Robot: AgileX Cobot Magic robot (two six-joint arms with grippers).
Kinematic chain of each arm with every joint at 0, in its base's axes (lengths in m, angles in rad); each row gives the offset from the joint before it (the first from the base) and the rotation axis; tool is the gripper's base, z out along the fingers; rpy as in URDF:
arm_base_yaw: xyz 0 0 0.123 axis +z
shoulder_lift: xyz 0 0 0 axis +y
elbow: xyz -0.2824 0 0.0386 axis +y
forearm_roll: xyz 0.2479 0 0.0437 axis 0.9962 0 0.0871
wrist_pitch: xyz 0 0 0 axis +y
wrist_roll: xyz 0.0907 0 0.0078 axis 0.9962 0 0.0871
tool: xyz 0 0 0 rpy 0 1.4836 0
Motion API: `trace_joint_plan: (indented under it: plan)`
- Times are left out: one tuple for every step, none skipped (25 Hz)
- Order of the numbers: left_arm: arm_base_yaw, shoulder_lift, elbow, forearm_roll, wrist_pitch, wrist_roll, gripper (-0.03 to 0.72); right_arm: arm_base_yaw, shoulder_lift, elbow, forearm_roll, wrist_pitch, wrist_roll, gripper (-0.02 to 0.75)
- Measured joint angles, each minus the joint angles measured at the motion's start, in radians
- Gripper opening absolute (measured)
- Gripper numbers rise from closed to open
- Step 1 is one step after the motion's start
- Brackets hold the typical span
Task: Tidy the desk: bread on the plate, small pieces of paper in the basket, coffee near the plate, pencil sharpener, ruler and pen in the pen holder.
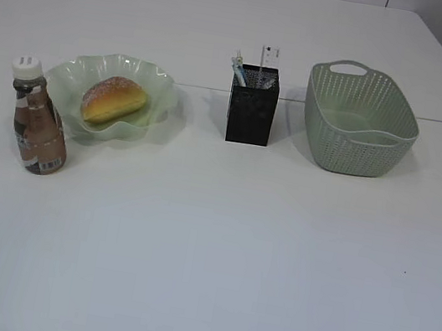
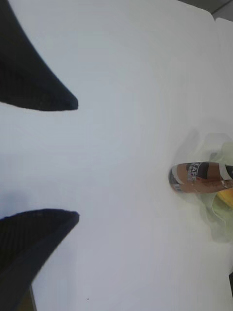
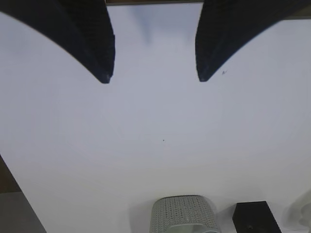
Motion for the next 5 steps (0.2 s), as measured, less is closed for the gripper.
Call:
trace_joint_plan:
  plan:
    - [0.000,0.000,0.000,0.000,0.000,0.000,0.454,0.000,0.000,0.000,0.000,0.000,0.000,0.426]
    - [0.000,0.000,0.000,0.000,0.000,0.000,0.454,0.000,0.000,0.000,0.000,0.000,0.000,0.426]
    - [0.000,0.000,0.000,0.000,0.000,0.000,0.454,0.000,0.000,0.000,0.000,0.000,0.000,0.426]
    - [0.000,0.000,0.000,0.000,0.000,0.000,0.454,0.000,0.000,0.000,0.000,0.000,0.000,0.426]
    - [0.000,0.000,0.000,0.000,0.000,0.000,0.454,0.000,0.000,0.000,0.000,0.000,0.000,0.426]
